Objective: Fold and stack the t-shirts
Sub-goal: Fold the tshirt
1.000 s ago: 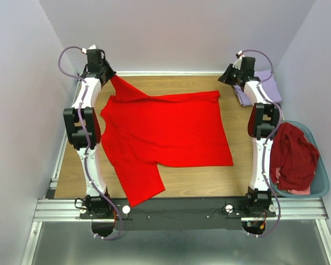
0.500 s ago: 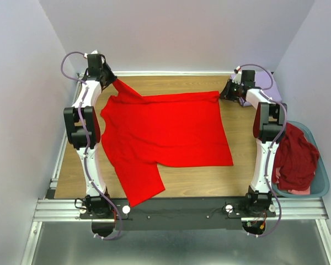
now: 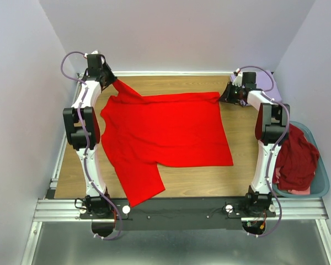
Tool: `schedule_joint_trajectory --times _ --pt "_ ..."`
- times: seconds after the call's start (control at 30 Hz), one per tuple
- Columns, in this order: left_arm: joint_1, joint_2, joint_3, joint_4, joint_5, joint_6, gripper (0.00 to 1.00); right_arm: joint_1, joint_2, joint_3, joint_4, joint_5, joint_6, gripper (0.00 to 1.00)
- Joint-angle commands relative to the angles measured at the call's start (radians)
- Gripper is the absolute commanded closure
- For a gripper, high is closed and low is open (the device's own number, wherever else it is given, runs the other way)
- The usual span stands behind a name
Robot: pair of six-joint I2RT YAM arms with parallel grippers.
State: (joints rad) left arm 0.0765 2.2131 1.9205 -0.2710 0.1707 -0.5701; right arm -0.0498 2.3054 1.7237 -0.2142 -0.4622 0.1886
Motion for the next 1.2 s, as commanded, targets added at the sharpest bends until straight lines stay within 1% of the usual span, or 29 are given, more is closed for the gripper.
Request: schedule_joint_trajectory --times 0.0,0.3,0.53,0.83,1.0,1.03,1.17 --pt "-0.001 -0.064 -0.023 0.004 0.020 0.026 1.00 -0.009 -0.054 -0.033 -0.010 -0.042 -0.041 0.71" --pt "0.000 -0.067 -0.025 0.003 0.019 0.033 1.00 -0.009 -0.024 0.013 -0.002 -0.122 -0.015 0.71" --pt "-0.001 -0.063 -0.026 0.000 0.023 0.035 1.00 -0.009 0.031 0.056 0.007 -0.090 0.026 0.71" --pt "-0.001 -0.058 -0.023 -0.002 0.026 0.036 1.00 -0.009 0.083 0.085 0.015 -0.101 0.054 0.71" --pt "-0.001 -0.059 -0.025 -0.004 0.027 0.038 1.00 -0.009 0.048 0.028 0.015 -0.052 0.048 0.71" --pt "-0.001 -0.059 -0.025 -0.002 0.026 0.038 1.00 -0.009 0.046 0.021 0.015 -0.014 0.052 0.72" --pt "-0.001 -0.059 -0.026 -0.005 0.030 0.038 1.00 -0.010 0.026 -0.007 0.016 0.043 0.066 0.72"
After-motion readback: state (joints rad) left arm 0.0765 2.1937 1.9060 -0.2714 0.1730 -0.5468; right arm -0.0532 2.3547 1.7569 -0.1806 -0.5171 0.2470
